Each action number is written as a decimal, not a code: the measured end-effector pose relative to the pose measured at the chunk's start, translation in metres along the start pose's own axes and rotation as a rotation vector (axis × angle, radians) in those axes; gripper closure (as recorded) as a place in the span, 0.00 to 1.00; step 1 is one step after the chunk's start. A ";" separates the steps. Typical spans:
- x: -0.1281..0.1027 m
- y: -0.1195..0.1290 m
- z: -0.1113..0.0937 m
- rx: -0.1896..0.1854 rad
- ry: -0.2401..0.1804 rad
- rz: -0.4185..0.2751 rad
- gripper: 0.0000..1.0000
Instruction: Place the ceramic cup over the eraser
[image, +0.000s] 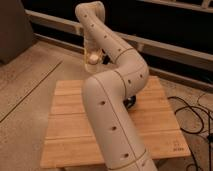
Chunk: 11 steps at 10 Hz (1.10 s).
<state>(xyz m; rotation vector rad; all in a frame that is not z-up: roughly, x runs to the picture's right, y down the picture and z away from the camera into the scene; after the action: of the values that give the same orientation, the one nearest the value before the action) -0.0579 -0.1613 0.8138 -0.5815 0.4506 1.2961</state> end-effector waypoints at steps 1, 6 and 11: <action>0.000 -0.001 0.000 0.001 0.000 0.001 1.00; 0.000 -0.001 0.000 0.001 0.000 0.001 1.00; 0.005 -0.010 0.006 0.000 0.016 0.012 1.00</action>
<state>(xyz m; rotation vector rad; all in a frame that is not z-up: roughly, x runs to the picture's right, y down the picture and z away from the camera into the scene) -0.0474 -0.1553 0.8165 -0.5903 0.4681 1.3036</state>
